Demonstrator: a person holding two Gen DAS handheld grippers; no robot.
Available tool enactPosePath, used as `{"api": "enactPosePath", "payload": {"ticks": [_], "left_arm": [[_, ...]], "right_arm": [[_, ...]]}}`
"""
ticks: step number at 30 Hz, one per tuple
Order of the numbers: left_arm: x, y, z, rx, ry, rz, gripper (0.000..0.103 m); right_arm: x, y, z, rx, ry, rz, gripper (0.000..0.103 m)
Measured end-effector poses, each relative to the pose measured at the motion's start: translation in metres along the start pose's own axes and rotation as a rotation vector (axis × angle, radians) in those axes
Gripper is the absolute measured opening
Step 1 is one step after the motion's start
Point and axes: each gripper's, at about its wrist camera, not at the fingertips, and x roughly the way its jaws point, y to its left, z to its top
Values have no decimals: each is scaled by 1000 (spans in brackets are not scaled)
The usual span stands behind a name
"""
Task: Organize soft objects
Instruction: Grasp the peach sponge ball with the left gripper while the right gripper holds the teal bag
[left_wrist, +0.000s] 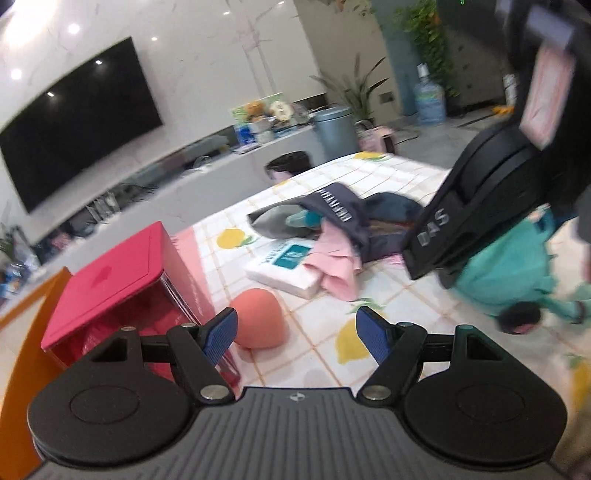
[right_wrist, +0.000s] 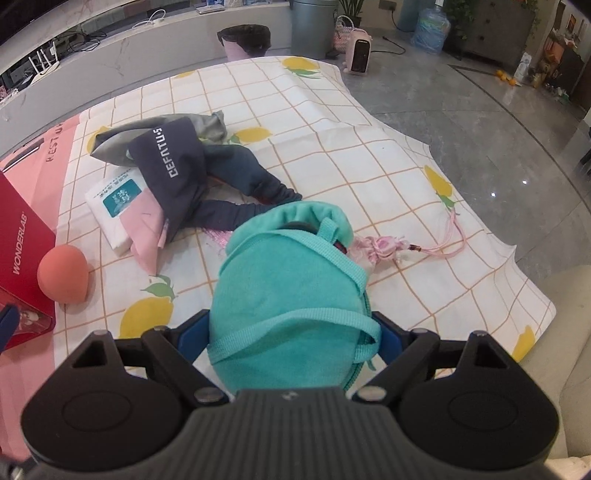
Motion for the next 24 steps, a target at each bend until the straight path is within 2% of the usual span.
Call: {"api": "enactPosePath", "payload": {"ticks": [2,4,8,10,13,16,19,22,24], "left_arm": [[9,-4,5,-6,18,64,86],[15,-4,8,-21,36,81,86],[30,-11,15,13,97,164,86],[35,-14,16,36,89,206,85],[44,-13,18,35,89,197,86],[61,-10,19,4,170,240,83],[67,-9,16,-40,214,224,84],[65,-9,13,-59,191,246,84],[65,-10,11,-61,188,254,70]], "right_arm": [[1,1,-1,-1,-2,12,88],[3,2,-1,-8,6,28,88],[6,5,-1,-18,18,46,88],[6,6,-2,-23,16,39,88],[8,0,-1,8,21,34,88],[10,-3,-1,22,32,47,88],[9,-3,-1,25,29,19,88],[9,-7,0,41,30,22,88],[10,-7,-1,43,32,20,88]]}}
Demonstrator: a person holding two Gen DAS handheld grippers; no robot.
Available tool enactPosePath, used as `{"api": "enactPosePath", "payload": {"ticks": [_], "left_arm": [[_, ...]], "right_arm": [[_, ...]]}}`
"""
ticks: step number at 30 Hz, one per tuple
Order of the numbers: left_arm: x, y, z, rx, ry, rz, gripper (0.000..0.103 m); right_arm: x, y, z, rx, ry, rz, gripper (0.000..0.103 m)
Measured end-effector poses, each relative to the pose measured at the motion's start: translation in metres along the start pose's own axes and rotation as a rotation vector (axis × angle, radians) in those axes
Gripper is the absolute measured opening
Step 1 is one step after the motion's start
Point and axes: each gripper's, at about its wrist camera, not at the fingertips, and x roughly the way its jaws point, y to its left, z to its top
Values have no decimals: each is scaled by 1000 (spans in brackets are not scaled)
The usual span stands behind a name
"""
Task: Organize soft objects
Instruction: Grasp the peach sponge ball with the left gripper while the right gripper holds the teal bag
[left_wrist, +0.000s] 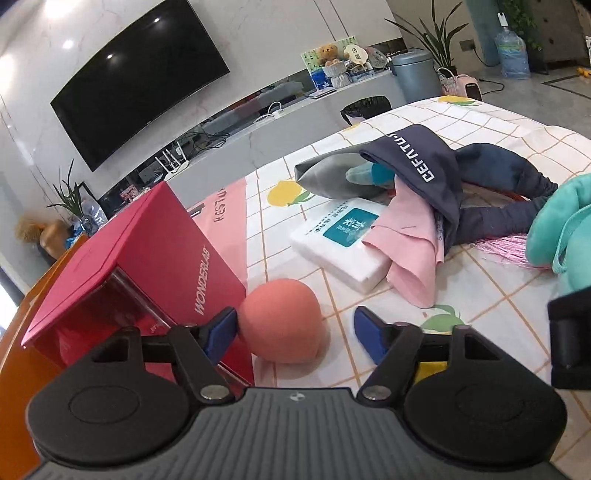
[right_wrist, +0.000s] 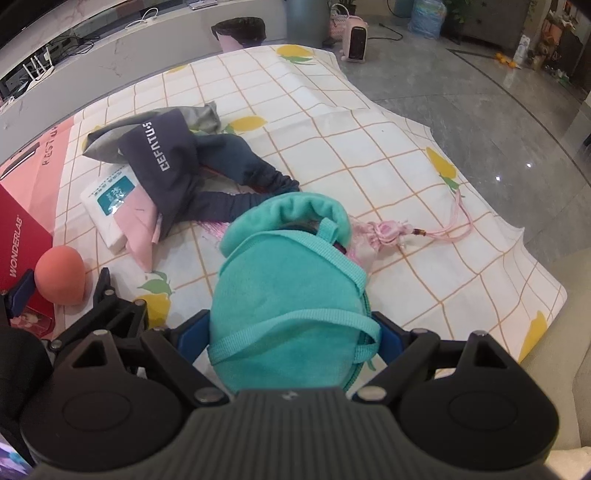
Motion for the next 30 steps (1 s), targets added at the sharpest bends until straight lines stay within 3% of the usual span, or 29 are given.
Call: {"api": "enactPosePath", "payload": {"ticks": [2,7,15,20,24,30], "left_arm": [[1,1,-2,1,-2,45,55],[-13,5,-12,36,-16,21,52],[-62,45,-50,0,-13,-183,51],[-70,71,-63,-26,-29,-328,58],[-58,65,-63,-1,-12,-334,78],[-48,56,-60,35,-32,-303,78]], "right_arm": [[-1,0,0,0,-3,9,88],[-2,3,0,-19,-8,28,88],[-3,5,-1,-27,-5,41,88],[0,9,-1,-51,14,74,88],[2,15,-3,-81,35,70,88],[3,14,-3,-76,34,68,88]]}}
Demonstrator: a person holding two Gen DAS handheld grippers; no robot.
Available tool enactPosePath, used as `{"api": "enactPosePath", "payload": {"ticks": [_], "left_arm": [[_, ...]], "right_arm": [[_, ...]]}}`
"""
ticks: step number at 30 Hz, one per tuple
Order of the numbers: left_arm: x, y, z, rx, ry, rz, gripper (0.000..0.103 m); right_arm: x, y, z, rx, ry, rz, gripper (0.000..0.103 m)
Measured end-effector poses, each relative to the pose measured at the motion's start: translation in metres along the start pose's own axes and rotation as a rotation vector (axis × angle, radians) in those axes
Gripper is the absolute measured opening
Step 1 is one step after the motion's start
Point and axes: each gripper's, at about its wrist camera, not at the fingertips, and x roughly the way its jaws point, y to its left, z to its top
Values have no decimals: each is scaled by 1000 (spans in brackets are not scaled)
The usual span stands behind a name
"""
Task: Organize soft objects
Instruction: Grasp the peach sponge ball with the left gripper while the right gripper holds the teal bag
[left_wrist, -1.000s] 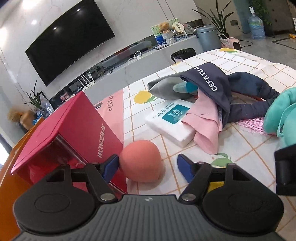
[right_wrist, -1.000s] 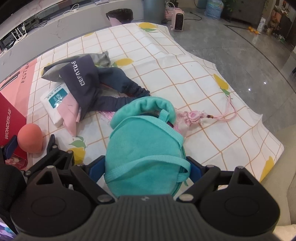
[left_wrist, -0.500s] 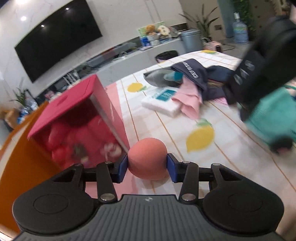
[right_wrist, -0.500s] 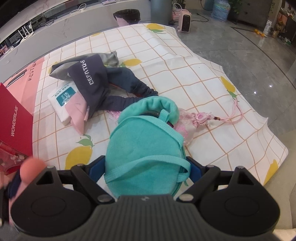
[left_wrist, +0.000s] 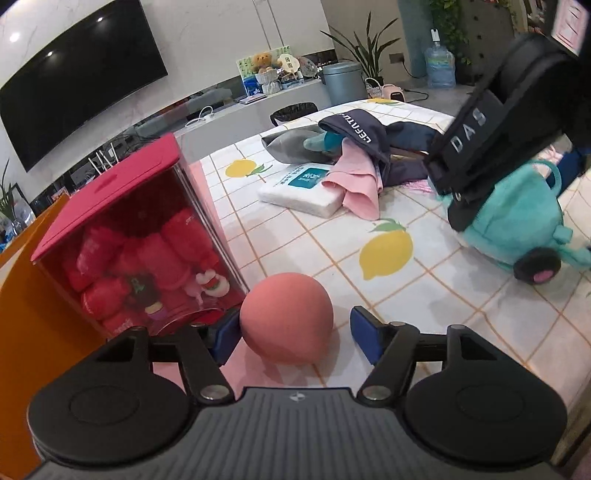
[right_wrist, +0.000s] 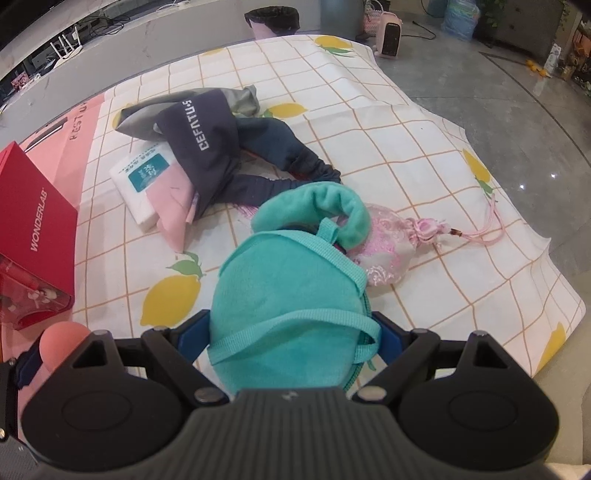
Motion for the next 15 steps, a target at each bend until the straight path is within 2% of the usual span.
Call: {"api": "enactPosePath", "payload": {"ticks": [1,2,3,5,10,15], "left_arm": [[2,0,1,-2,2,12,78],[4,-1,2,0,3,28,73],[5,-1,3,1,2,41,63],[6,0,3,-6,-3,52,58],[2,13,4,-85,4,11,56],[-5,33,8,-182,51,-37,56]], "right_arm": [[1,0,0,-3,2,0,88],[1,1,0,-8,4,0,88],[1,2,0,-14,4,-1,88],[1,4,0,-28,2,1,88],[-2,12,-3,-72,-13,14,85],[-14,24,-10,-126,-27,121,85]]}}
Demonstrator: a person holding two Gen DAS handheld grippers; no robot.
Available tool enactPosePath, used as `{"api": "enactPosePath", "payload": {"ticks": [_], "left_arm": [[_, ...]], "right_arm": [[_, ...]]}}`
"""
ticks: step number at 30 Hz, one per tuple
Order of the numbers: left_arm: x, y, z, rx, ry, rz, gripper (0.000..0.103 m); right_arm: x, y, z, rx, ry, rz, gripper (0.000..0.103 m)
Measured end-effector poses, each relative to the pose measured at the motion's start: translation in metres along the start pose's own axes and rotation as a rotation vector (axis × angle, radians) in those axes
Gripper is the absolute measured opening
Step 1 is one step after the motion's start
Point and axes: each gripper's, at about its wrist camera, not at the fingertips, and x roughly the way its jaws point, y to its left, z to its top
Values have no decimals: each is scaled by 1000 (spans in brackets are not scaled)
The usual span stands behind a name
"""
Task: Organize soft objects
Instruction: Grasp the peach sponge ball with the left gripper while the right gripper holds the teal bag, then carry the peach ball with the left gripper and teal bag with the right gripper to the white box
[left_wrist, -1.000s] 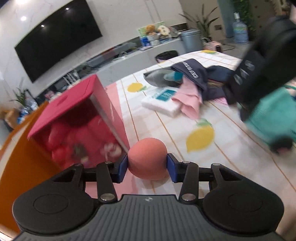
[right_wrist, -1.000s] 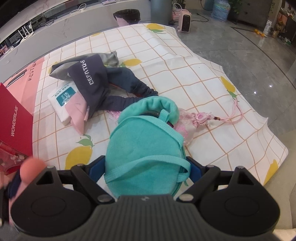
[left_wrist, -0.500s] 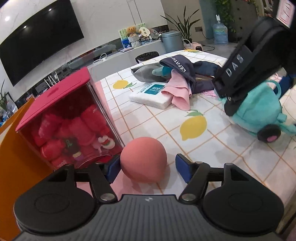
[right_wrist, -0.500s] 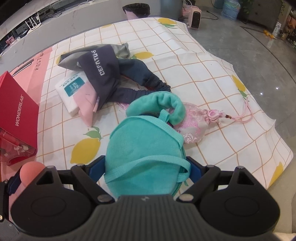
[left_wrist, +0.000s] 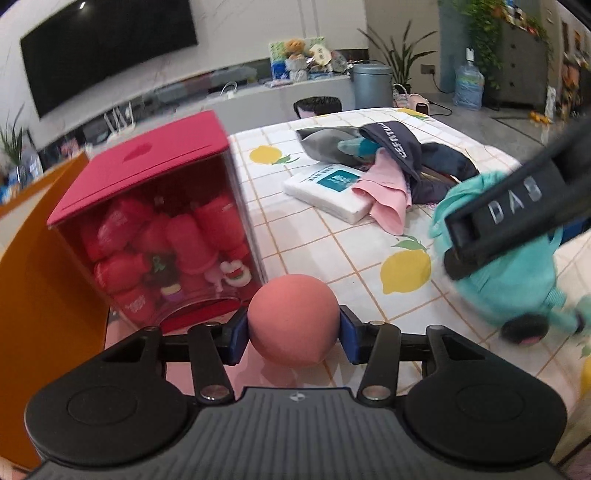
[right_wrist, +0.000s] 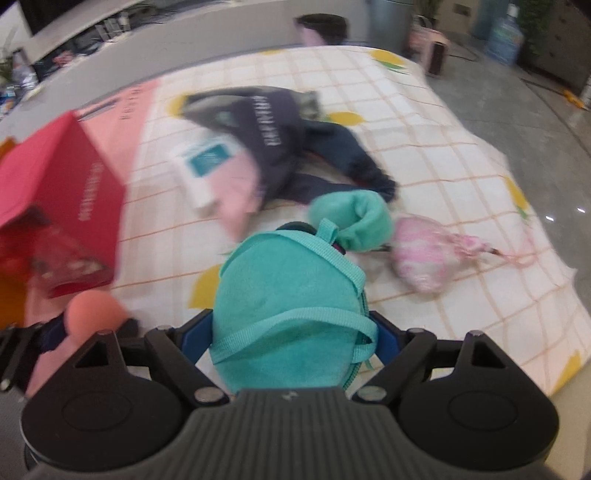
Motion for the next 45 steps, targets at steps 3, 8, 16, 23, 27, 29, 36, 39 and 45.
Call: {"api": "enactPosePath", "payload": {"ticks": [3,8,16,23,27,29,36,39,45], "left_arm": [[-8,9,5,-44,16,-22,56],[-23,19,13,-102,19,-57,56],[-44,41,21,-195,21,-82,56],[-60,67,30,-271,7,-87,57],[-67,77,33,-275,-10,-77,57],[-69,81,34,-283,-18,-72,57],[-67,89,36,-317,13,-84,57],[-70,92,36,-309,18,-86,57],[-86,95,49,-293,-16,-104,57]], "right_arm": [[-5,6,-1,-11,-8,63,85],[-8,-4,0,74,-23,149,85],[-30,-20,4,222,-95,321,85],[-38,-15,6,237,-79,460,86],[-35,-6,7,219,-56,496,86],[-29,1,9,180,-31,427,87],[2,26,12,92,62,273,85],[-14,25,13,105,-2,313,85],[-50,34,17,110,-112,265,85]]}}
